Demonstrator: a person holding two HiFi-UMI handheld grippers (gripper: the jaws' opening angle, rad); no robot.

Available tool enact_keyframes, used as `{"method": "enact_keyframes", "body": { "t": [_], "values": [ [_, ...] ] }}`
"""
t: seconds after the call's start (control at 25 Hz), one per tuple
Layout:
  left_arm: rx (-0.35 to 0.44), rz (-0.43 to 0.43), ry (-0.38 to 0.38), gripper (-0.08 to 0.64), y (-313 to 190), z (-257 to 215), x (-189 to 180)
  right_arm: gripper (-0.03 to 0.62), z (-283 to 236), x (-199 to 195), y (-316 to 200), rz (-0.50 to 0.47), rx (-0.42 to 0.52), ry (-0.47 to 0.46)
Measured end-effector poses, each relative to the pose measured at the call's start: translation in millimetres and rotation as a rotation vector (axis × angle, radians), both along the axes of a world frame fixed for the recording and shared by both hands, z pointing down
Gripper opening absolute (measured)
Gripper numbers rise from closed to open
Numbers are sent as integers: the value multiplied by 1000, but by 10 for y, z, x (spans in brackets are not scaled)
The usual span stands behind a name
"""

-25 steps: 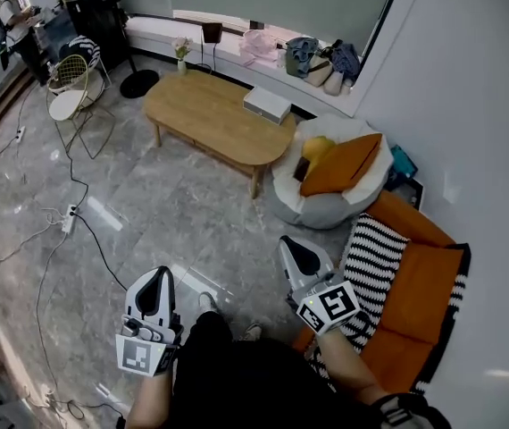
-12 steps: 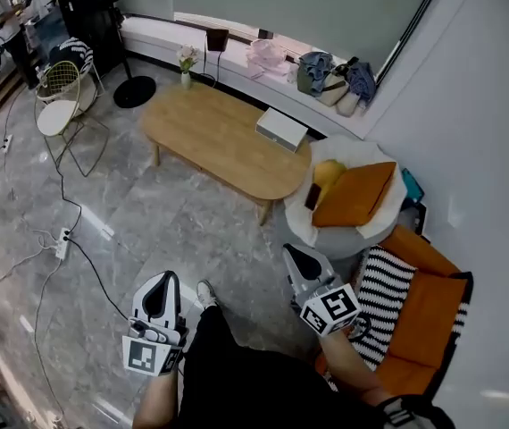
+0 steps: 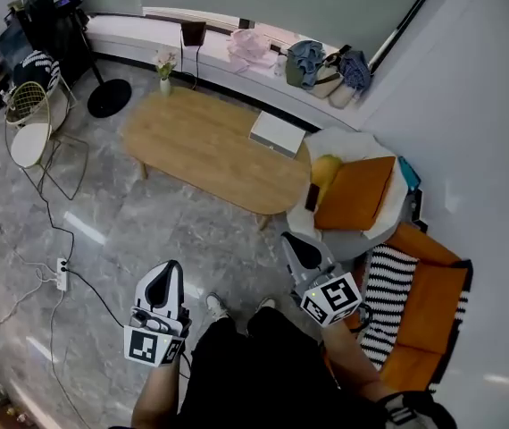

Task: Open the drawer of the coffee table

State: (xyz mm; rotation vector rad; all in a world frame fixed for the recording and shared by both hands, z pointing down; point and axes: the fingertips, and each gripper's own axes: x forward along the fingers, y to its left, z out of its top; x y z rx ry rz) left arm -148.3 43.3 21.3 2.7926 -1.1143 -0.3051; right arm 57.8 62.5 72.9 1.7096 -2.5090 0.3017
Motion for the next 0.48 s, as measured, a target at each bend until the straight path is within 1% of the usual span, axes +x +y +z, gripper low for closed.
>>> {"method": "enact_keyframes", "body": {
  "t": [0.08,0.16,0.24,0.28,0.4,0.48],
  "values": [
    [-14,6,-14,6,-145,49,152,-6,23,169,-154,11,-5,-16],
    [0,-3,-27,8,-247,14,287,-5,19,341,-325,4,4,-35],
    [19,-25,-19,6,-348,-79,360,-5,6,453,-516,-16,14,-54],
    [13,-48,-23,6,-388,-78,361,-5,-6,483,-591,-30,14,-67],
    [3,-101,-67,6,-504,-44,438,-5,-97,571,-785,-85,25,-144],
    [11,-116,-56,6,-636,-119,580,-5,-65,655,-941,-99,19,-210]
  ]
}}
